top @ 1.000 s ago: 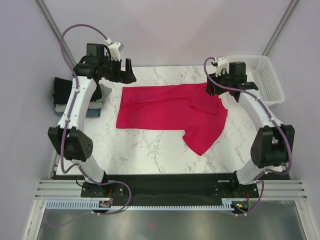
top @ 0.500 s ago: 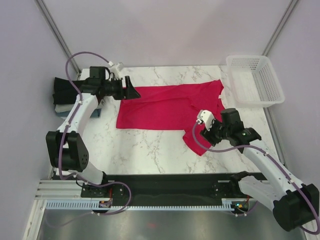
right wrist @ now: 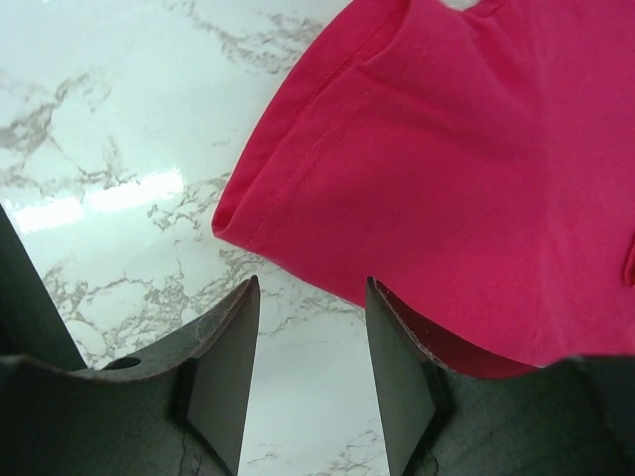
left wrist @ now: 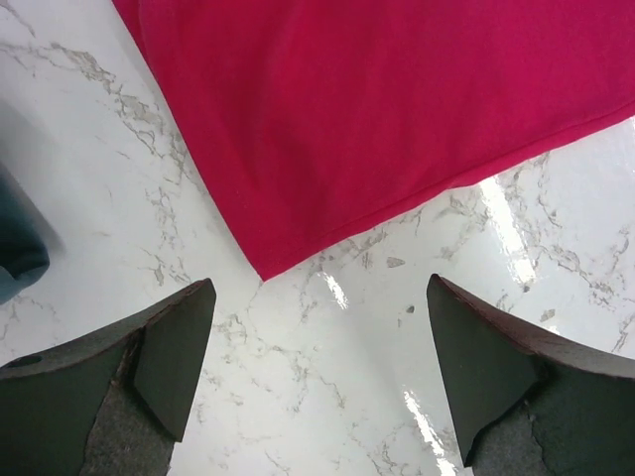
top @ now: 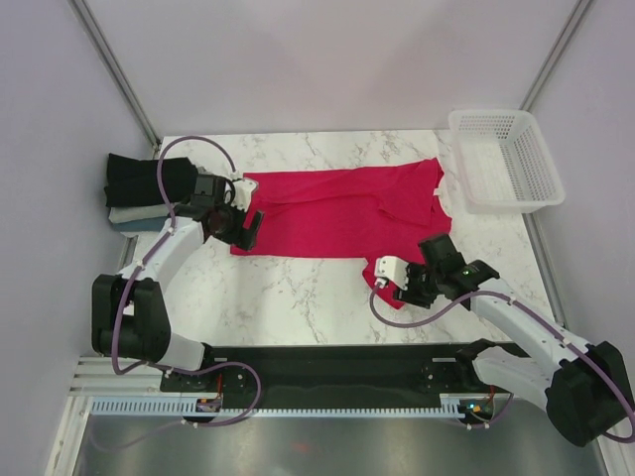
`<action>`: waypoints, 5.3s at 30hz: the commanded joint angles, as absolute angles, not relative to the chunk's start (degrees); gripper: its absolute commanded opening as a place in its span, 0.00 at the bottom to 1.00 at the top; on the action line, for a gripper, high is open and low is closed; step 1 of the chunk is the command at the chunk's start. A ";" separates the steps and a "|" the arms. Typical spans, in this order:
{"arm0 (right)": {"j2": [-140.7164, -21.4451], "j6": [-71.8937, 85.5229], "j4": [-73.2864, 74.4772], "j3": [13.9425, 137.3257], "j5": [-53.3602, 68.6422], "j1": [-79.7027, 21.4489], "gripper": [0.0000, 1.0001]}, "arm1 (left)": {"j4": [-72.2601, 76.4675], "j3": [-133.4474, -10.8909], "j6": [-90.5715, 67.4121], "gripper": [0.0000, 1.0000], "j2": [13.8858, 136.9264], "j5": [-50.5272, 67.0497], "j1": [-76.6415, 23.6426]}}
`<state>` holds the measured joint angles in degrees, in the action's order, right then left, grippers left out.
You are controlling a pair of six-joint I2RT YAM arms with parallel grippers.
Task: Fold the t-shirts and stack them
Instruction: Fold the tshirt
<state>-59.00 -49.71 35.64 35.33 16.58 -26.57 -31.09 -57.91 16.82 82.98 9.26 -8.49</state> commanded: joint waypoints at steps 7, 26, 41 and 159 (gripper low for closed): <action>-59.77 -56.43 36.47 35.15 18.89 -30.58 0.56 | -28.83 -62.40 17.05 0.95 86.04 5.80 -8.61; -64.25 -51.33 32.44 31.29 15.56 -38.14 0.55 | -29.53 -65.22 16.26 0.95 90.26 5.36 -7.30; -63.90 -48.60 20.40 25.67 8.44 -38.06 0.43 | -30.50 -64.60 14.33 0.95 91.49 6.06 -6.86; -110.93 -40.27 -5.01 93.01 -14.06 -12.39 0.61 | -49.92 -121.03 4.22 0.72 124.38 22.40 2.11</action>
